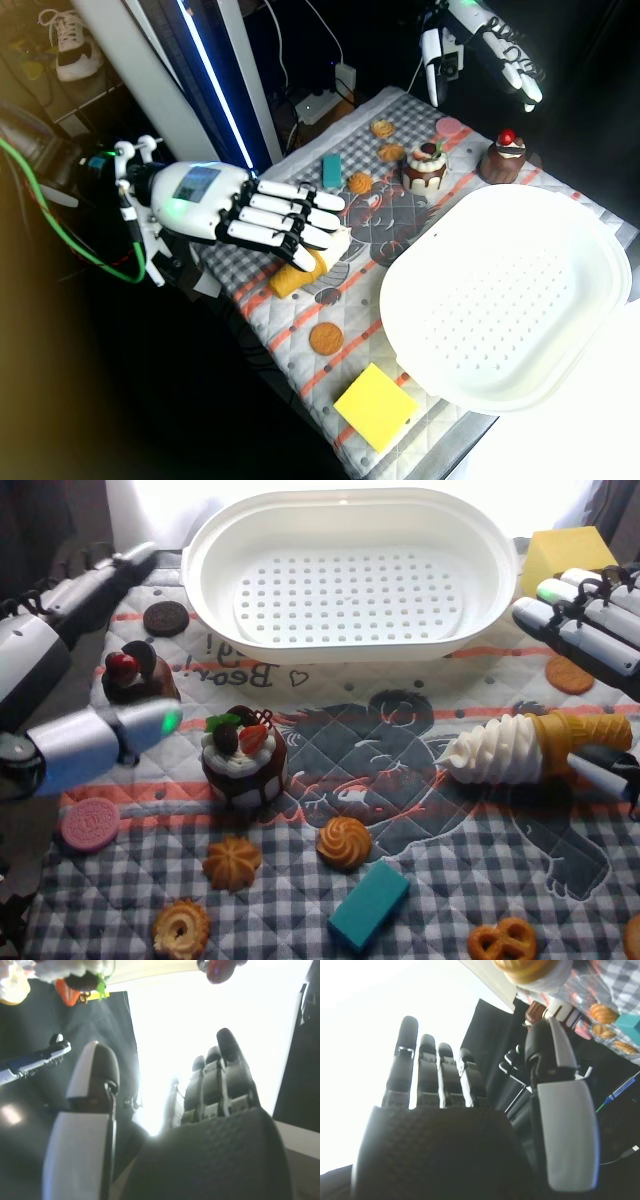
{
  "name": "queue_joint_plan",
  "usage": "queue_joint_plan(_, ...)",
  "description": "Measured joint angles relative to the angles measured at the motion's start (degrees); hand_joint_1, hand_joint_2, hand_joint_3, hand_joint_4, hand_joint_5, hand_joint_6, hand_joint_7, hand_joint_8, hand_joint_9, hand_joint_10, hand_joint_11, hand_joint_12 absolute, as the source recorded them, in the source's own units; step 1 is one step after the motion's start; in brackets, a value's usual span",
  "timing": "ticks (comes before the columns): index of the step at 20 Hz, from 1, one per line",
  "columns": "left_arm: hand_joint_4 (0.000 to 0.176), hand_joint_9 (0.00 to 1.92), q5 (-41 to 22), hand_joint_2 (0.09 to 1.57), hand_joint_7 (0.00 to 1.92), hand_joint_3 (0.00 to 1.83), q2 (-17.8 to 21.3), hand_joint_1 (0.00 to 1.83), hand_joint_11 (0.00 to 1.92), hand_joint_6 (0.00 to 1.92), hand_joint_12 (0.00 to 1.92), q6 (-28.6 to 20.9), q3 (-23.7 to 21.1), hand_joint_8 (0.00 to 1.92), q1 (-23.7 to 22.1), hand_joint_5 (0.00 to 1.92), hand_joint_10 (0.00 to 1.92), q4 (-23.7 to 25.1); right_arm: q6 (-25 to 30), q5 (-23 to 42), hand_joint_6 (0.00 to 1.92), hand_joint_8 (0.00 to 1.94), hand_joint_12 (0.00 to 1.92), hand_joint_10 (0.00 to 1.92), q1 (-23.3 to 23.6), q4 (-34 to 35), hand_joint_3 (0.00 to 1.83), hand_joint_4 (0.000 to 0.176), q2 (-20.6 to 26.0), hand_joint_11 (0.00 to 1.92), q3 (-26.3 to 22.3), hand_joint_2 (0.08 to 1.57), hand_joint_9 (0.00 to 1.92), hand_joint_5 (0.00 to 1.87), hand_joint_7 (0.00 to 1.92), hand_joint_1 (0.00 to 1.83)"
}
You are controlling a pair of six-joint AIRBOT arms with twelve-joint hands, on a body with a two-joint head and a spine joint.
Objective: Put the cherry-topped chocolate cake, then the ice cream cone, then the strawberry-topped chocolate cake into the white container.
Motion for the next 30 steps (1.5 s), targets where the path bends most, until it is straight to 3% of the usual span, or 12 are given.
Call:
queue_joint_plan(5, 0.069, 0.0, 1.49, 1.18, 0.0, 0.0, -1.31, 0.69, 0.0, 0.0, 0.89, 0.04, 2.14, 0.0, -0.63, 0.0, 0.0, -2.8, 0.02, 0.02, 0.0, 0.0, 1.4, 0.0, 0.0, 0.26, 0.0, 0.0, -0.02, 0.0, 0.0, 1.3, 0.0, 0.0, 0.0, 0.6)
queue_joint_plan(10, 0.035, 0.0, 6.97, 1.15, 0.0, 0.0, -4.94, 0.84, 0.0, 0.0, 0.69, 0.09, 7.26, 0.0, -3.06, 0.0, 0.0, -8.81, 0.22, 0.04, 0.0, 0.0, 1.84, 0.0, -0.04, 0.33, 0.0, 0.0, -0.02, 0.0, 0.07, 1.31, 0.0, 0.0, 0.0, 0.57)
queue_joint_plan(11, 0.073, 0.0, 8.22, 1.14, 0.0, 0.0, -5.51, 0.8, 0.0, 0.0, 0.51, 0.31, 8.13, 0.0, -3.54, 0.0, 0.0, -9.62, 0.26, 0.02, 0.0, 0.0, 1.88, 0.0, -0.07, 0.37, 0.0, 0.0, -0.02, 0.0, 0.07, 1.31, 0.0, 0.0, 0.0, 0.56)
queue_joint_plan(12, 0.077, 0.0, 9.55, 1.14, 0.0, 0.0, -6.21, 0.83, 0.0, 0.0, 0.4, 1.25, 8.94, 0.0, -4.11, 0.0, 0.0, -10.82, 0.28, 0.02, 0.0, 0.0, 1.89, 0.0, -0.17, 0.37, 0.0, 0.0, -0.02, 0.0, 0.07, 1.31, 0.0, 0.0, 0.0, 0.54)
queue_joint_plan(15, 0.058, 0.0, 13.57, 1.14, 0.0, 0.0, -9.25, 1.01, 0.0, 0.0, 0.91, 8.33, 11.45, 0.0, -6.8, 0.01, 0.0, -14.49, 0.48, 0.04, 0.0, 0.0, 1.73, 0.0, -0.17, 0.31, 0.0, 0.0, -0.02, 0.0, 0.07, 1.31, 0.0, 0.0, 0.0, 0.51)
queue_joint_plan(21, 0.061, 0.0, 21.46, 1.08, 0.0, 0.0, -13.46, 1.06, 0.0, 0.01, 0.59, 9.07, 18.18, 0.0, -9.88, 0.07, 0.0, -18.29, 0.72, 0.04, 0.0, 0.0, 1.41, 0.0, -0.35, 0.39, 0.0, 0.0, -0.02, 0.0, 0.07, 1.31, 0.0, 0.0, 0.0, 0.57)
queue_joint_plan(22, 0.043, 0.1, 22.05, 1.09, 0.06, 0.0, -13.75, 1.13, 0.0, 0.01, 1.01, 9.05, 18.84, 0.01, -10.01, 0.14, 0.03, -18.8, 0.83, 0.02, 0.0, 0.0, 1.41, 0.0, -0.35, 0.33, 0.0, 0.0, -0.04, 0.0, 0.07, 1.31, 0.0, 0.0, 0.0, 0.58)
queue_joint_plan(23, 0.043, 0.1, 22.51, 1.09, 0.06, 0.0, -13.94, 1.13, 0.0, 0.01, 1.01, 9.11, 19.1, 0.01, -10.19, 0.14, 0.03, -19.1, 0.87, 0.04, 0.0, 0.0, 1.41, 0.0, -0.35, 0.33, 0.0, 0.0, -0.07, 0.0, 0.07, 1.31, 0.0, 0.0, 0.0, 0.58)
queue_joint_plan(24, 0.0, 0.23, 23.26, 1.12, 0.33, 0.0, -14.19, 1.21, 0.0, 0.01, 1.67, 9.53, 19.34, 0.02, -10.27, 0.33, 0.63, -18.99, 0.92, 0.04, 0.0, 0.0, 1.41, 0.0, -0.42, 0.42, 0.0, 0.0, -0.07, 0.0, 0.07, 1.31, 0.0, 0.0, 0.0, 0.58)
queue_joint_plan(25, 0.0, 0.34, 23.23, 1.13, 0.52, 0.0, -14.32, 1.26, 0.28, 0.03, 1.87, 9.94, 19.37, 0.15, -10.34, 0.47, 1.22, -18.99, 0.92, 0.02, 0.0, 0.0, 1.41, 0.0, -0.42, 0.44, 0.0, 0.0, -0.07, 0.0, 0.07, 1.31, 0.0, 0.0, 0.0, 0.59)
queue_joint_plan(28, 0.0, 0.4, 23.43, 1.14, 0.35, 0.0, -14.32, 1.32, 0.35, 0.09, 1.9, 10.71, 19.41, 0.9, -10.91, 0.71, 1.51, -18.8, 1.07, 0.0, 0.0, 0.0, 1.09, 0.0, -0.7, 0.42, 0.0, 0.0, -0.07, 0.0, 0.13, 1.32, 0.0, 0.0, 0.0, 0.57)
queue_joint_plan(30, 0.0, 0.71, 23.45, 1.23, 0.5, 0.01, -14.32, 1.47, 0.43, 0.58, 1.86, 10.67, 19.23, 1.44, -10.99, 0.6, 1.55, -18.29, 1.09, 0.02, 0.0, 0.0, 0.9, 0.0, -0.7, 0.42, 0.0, 0.0, -0.07, 0.0, 0.13, 1.34, 0.0, 0.0, 0.0, 0.56)
